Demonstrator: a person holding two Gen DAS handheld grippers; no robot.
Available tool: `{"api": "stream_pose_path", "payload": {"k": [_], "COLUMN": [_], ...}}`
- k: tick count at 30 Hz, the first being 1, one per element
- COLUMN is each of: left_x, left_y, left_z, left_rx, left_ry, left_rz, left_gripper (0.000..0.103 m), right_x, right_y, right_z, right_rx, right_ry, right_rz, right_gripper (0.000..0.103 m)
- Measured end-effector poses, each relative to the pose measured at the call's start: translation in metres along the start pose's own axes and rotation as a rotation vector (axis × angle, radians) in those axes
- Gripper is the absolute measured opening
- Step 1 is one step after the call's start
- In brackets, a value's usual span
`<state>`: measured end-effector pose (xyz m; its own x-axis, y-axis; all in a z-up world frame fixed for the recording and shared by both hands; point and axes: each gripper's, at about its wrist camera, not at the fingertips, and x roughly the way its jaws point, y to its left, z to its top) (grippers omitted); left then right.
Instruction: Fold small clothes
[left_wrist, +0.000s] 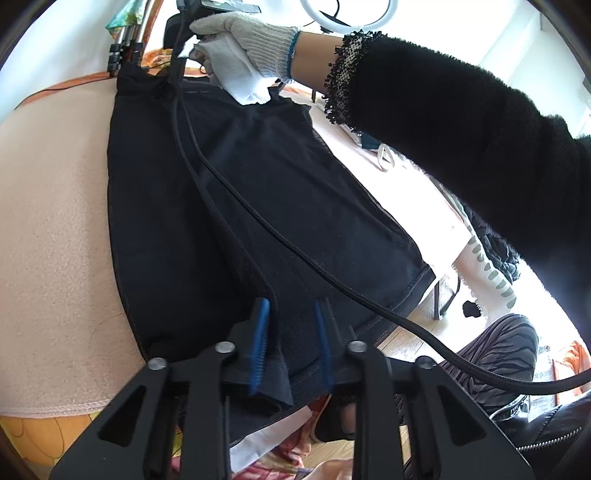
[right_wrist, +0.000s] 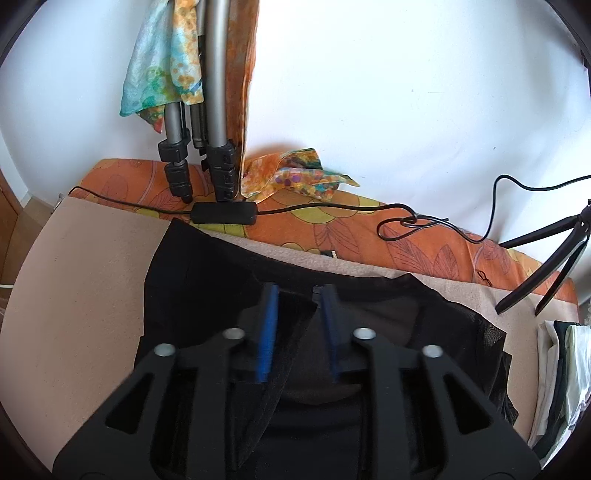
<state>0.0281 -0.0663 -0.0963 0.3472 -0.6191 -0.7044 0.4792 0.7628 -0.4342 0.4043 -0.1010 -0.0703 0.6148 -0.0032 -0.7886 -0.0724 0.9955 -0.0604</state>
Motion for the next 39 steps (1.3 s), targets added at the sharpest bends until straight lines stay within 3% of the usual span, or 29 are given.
{"api": "stream_pose_path", "payload": {"k": [1, 3, 6, 10, 18, 23, 30, 39], "left_x": [-0.002, -0.005, -0.01, -0.018, -0.047, -0.046, -0.024, 0.031], "left_y": [-0.002, -0.005, -0.008, -0.006, -0.003, -0.007, -0.041, -0.113], "left_z": [0.0, -0.001, -0.002, -0.004, -0.013, -0.011, -0.006, 0.007], "left_rx": [0.008, 0.034, 0.06, 0.057, 0.087, 0.093, 0.139, 0.261], "left_ry": [-0.004, -0.02, -0.027, -0.034, -0.128, -0.148, -0.151, -0.097], "left_rz": [0.007, 0.031, 0.07, 0.069, 0.118, 0.141, 0.108, 0.055], "left_gripper": [0.039, 0.051, 0.061, 0.061, 0.061, 0.061, 0.058, 0.057], "right_x": [-0.005, -0.013, -0.027, -0.055, -0.133, -0.177, -0.218, -0.235], "right_y": [-0.003, -0.007, -0.019, -0.039, -0.086, -0.126, -0.185, -0.259], "right_z": [-0.001, -0.004, -0.008, -0.014, -0.048, -0.078, -0.121, -0.168], "right_rx": [0.003, -0.002, 0.017, 0.056, 0.113, 0.149, 0.217, 0.264], "right_ry": [-0.016, -0.038, -0.045, -0.074, -0.14, -0.166, -0.2, -0.195], "right_rz": [0.002, -0.001, 0.016, 0.044, 0.1, 0.107, 0.103, 0.078], "right_gripper": [0.06, 0.06, 0.061, 0.068, 0.069, 0.069, 0.069, 0.069]}}
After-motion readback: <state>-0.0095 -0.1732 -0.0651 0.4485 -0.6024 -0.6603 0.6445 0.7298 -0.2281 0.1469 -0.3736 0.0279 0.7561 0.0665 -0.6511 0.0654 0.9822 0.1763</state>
